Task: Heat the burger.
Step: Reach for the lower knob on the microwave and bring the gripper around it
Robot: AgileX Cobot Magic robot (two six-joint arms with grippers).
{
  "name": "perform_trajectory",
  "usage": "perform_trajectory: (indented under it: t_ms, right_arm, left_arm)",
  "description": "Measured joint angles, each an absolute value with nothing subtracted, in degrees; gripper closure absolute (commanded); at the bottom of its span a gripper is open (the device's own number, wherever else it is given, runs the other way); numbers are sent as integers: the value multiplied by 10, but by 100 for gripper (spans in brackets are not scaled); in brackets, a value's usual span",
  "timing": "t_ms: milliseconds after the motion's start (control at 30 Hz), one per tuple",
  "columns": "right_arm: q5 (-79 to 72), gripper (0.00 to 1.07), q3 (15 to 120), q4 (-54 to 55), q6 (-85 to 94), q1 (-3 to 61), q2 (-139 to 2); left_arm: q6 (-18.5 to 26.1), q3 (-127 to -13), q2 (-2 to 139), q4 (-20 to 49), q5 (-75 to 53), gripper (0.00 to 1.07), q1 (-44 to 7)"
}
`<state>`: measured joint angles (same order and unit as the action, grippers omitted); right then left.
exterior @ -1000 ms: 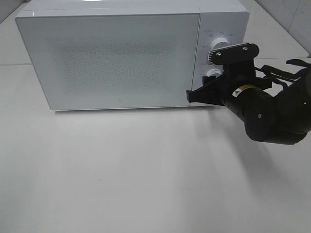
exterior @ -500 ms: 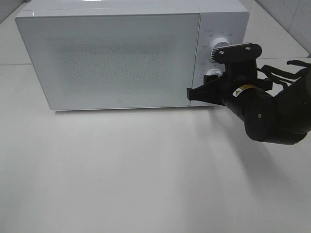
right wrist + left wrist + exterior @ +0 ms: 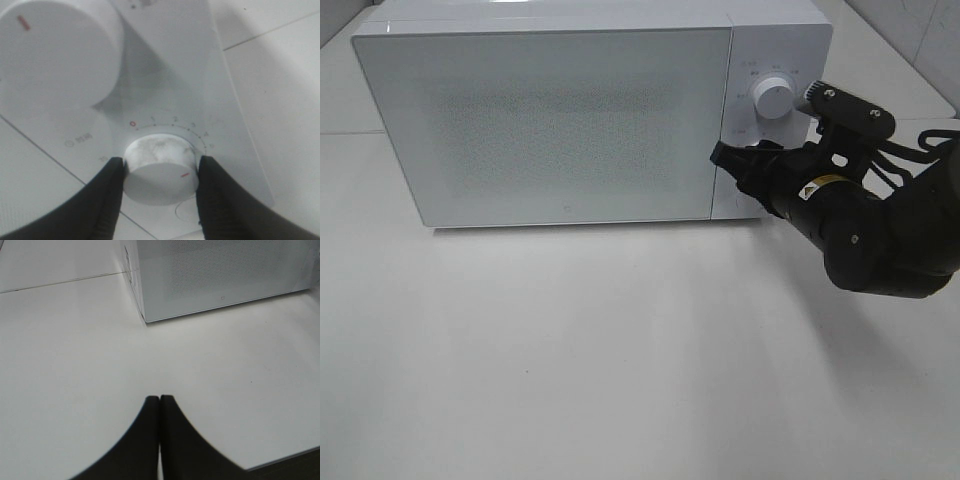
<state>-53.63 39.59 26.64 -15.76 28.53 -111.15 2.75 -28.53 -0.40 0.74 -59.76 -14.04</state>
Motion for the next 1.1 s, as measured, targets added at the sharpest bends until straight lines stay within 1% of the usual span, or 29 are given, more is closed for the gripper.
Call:
perform_trajectory:
  t_ms: [67, 100, 133, 167, 233, 267, 333, 367, 433, 700, 933, 1033, 1067, 1100]
  right_arm:
    - [-536, 107, 396, 256, -264, 284, -1112]
    - [-536, 107, 396, 256, -264, 284, -1112]
    - [-537, 107, 396, 249, -327, 282, -1112]
    - [-537, 107, 396, 249, -327, 282, -1112]
    - [-541, 107, 394, 231, -423, 280, -1112]
    - [-541, 107, 394, 231, -423, 280, -1112]
    - [-547, 107, 391, 221, -518, 277, -1112]
    - [-547, 107, 391, 221, -518, 277, -1112]
    - [-559, 107, 389, 213, -594, 277, -1115]
    - [-586, 107, 386, 207, -735, 277, -1122]
    - [-597, 107, 383, 203, -767, 277, -1124]
    - [-597, 102, 383, 203, -767, 277, -1124]
    - [-597, 93, 383, 203, -767, 277, -1124]
    - [-597, 93, 383, 203, -767, 277, -1124]
  left_arm:
    - [28, -285, -4, 7, -598, 107, -140]
    - [28, -285, -4, 7, -598, 107, -140]
    - [28, -285, -4, 7, -598, 107, -140]
    - [28, -285, -4, 7, -598, 107, -140]
    - [28, -285, -4, 7, -598, 107, -140]
    - [28, -285, -4, 7, -598, 107, -140]
    - [28, -285, -4, 7, -598, 107, -140]
    - [28, -285, -4, 7, -598, 107, -140]
    - [28, -285, -4, 7, -598, 107, -140]
    - [28, -285, -4, 7, -598, 107, -140]
    - [28, -285, -4, 7, -598, 107, -140]
    - [28, -285, -4, 7, -598, 107, -140]
    - [28, -285, -4, 7, -598, 107, -140]
    - [28, -285, -4, 7, -598, 107, -140]
